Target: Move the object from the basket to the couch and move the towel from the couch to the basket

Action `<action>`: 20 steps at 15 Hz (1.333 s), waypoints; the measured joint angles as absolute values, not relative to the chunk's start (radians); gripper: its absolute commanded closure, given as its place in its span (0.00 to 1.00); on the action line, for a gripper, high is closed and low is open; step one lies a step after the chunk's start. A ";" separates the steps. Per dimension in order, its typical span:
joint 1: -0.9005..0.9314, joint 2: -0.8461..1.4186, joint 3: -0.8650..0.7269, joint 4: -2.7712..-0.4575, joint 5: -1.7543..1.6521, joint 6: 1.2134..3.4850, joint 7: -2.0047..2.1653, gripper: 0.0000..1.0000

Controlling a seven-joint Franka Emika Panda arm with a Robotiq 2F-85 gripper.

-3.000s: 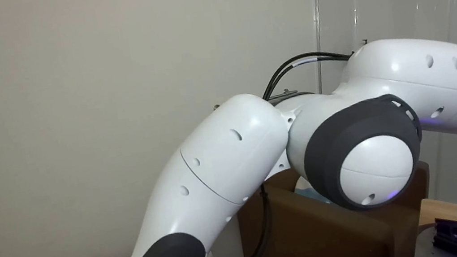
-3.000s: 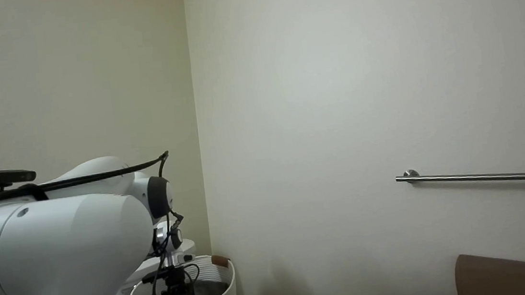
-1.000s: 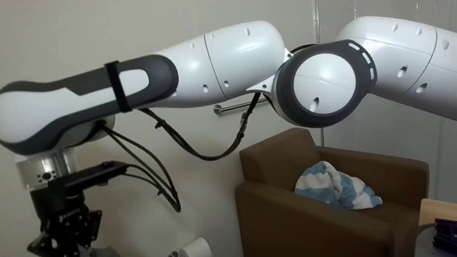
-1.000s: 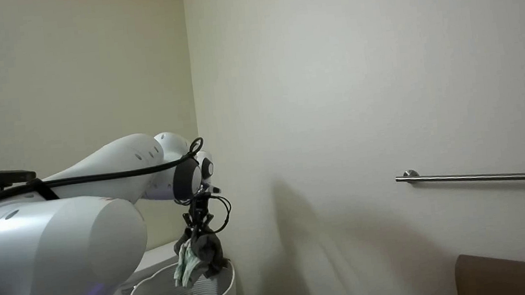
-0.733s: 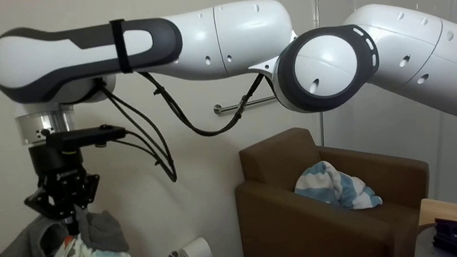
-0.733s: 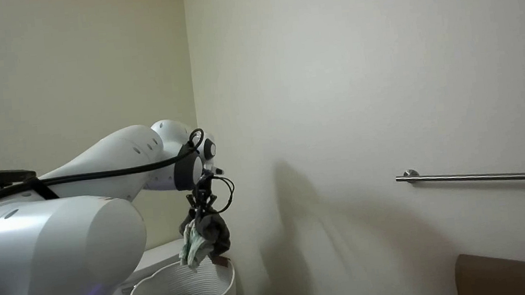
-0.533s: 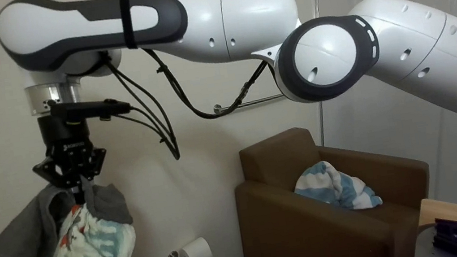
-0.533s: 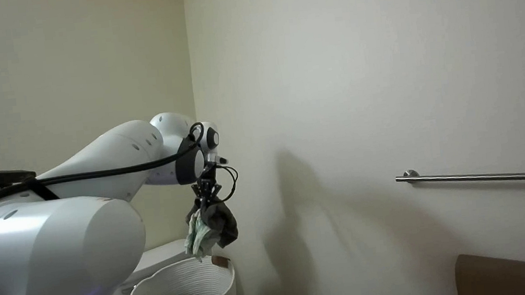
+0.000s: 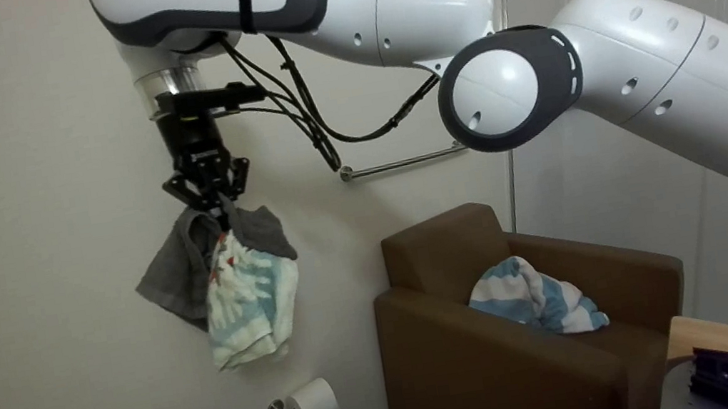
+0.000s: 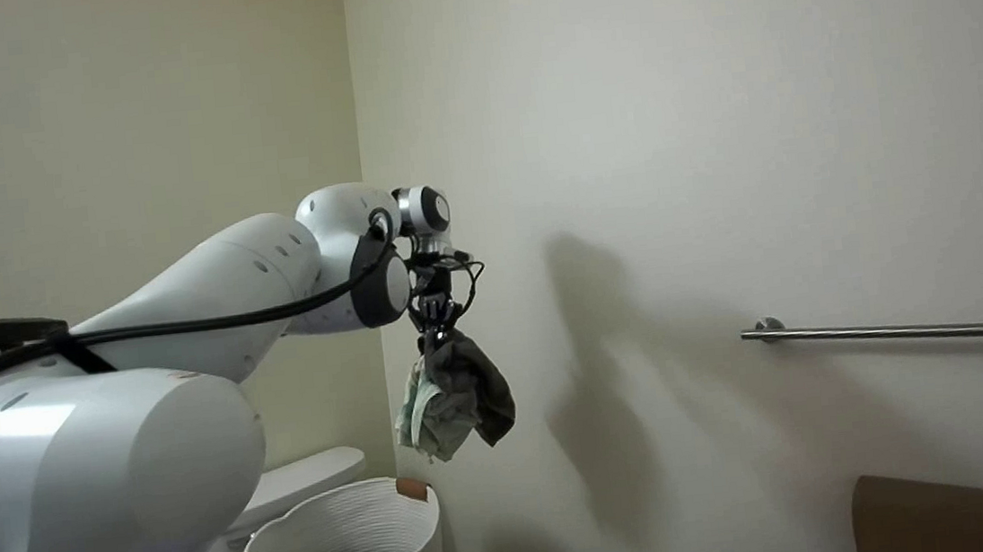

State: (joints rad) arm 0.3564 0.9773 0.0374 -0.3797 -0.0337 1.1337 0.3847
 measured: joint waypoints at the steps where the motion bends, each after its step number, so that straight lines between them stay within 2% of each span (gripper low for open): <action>1: 0.336 0.982 0.030 -0.364 -0.033 1.098 0.385 0.92; 4: 0.269 0.984 0.024 -0.364 -0.017 1.067 0.411 0.92; 5: 0.248 0.984 0.024 -0.366 -0.008 1.066 0.416 0.89; 7: 0.216 0.986 0.024 -0.367 0.003 1.066 0.416 0.89; 9: 0.209 0.988 0.024 -0.367 0.006 1.066 0.416 0.89; 11: 0.214 0.989 0.025 -0.367 0.006 1.066 0.416 0.93; 20: 0.202 1.074 -0.025 -0.374 -0.007 1.032 0.415 0.93</action>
